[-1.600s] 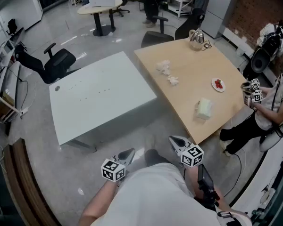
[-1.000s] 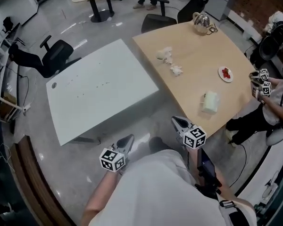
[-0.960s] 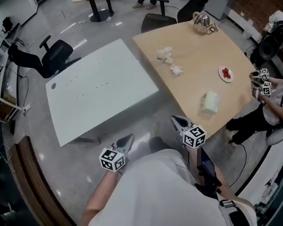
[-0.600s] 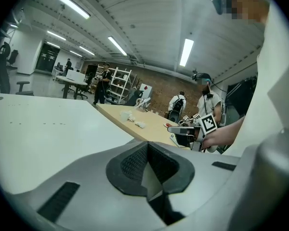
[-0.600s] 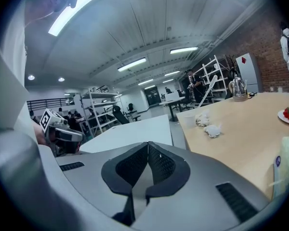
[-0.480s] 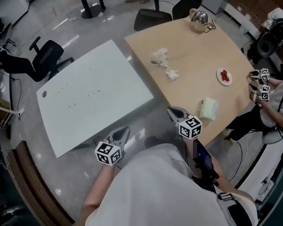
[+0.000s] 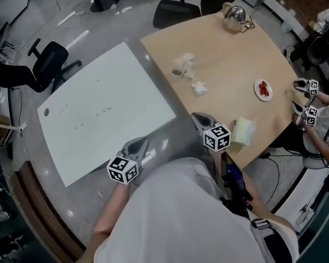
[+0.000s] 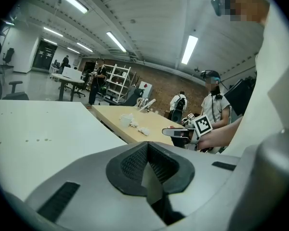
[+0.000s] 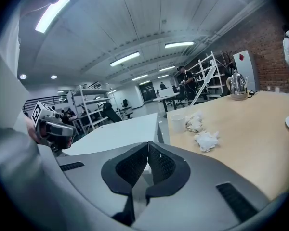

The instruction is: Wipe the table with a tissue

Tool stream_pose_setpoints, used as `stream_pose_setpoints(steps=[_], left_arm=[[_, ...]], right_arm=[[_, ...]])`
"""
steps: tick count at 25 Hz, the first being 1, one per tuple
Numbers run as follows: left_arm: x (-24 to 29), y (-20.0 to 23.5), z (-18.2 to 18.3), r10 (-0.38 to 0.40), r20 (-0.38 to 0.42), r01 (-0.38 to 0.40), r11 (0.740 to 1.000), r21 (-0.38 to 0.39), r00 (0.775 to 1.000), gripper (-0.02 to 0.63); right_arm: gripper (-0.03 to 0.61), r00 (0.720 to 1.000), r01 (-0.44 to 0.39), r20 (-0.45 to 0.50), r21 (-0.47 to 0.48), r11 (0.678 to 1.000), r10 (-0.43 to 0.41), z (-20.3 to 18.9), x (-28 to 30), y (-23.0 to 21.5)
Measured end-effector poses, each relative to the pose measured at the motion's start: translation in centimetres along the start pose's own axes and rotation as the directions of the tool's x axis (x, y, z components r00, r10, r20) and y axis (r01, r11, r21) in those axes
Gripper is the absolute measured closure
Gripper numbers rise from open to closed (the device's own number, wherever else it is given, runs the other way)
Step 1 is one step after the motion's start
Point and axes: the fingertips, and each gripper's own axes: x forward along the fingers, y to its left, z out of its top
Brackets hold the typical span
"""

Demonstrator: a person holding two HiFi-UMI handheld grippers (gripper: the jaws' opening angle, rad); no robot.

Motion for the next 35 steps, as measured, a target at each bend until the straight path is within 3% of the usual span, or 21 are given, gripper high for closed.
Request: stream_pose_setpoints(steps=[10, 21, 26, 27, 29, 30, 35], left_arm=[[3.6, 1.7, 2.1, 0.002, -0.027, -0.002, 1.0, -0.009, 1.0, 0.607], [7.2, 4.4, 4.4, -0.002, -0.048, 0.002, 1.0, 0.005, 0.999, 0.607], [7.8, 5.8, 5.5, 0.018, -0.039, -0.018, 1.0, -0.005, 0.999, 0.607], [7.9, 6.1, 5.7, 0.023, -0.037, -0.024, 1.0, -0.006, 0.999, 0.607], [8.1, 6.7, 5.9, 0.034, -0.034, -0.034, 0.999, -0.013, 0.999, 0.607], [8.3, 6.9, 5.9, 0.038, -0.034, -0.039, 0.999, -0.017, 0.999, 0.607], [8.8, 7.5, 6.0, 0.051, -0.038, -0.052, 0.998, -0.032, 0.998, 0.607]], right_arm=[[0.56, 0.979, 0.135, -0.153, -0.014, 0.991, -0.136, -0.9, 3.6, -7.2], [0.56, 0.939, 0.256, -0.224, -0.06, 0.965, -0.263, -0.1, 6.6, -13.6], [0.557, 0.927, 0.241, -0.26, -0.134, 0.961, -0.269, 0.0, 8.3, -14.6], [0.55, 0.924, 0.238, -0.267, -0.154, 0.959, -0.272, 0.0, 8.7, -14.8], [0.439, 0.919, 0.235, -0.28, -0.18, 0.955, -0.279, 0.0, 9.4, -15.2], [0.418, 0.916, 0.236, -0.284, -0.189, 0.953, -0.284, 0.0, 9.7, -15.5], [0.367, 0.905, 0.195, -0.331, -0.238, 0.952, -0.268, -0.7, 10.7, -17.0]])
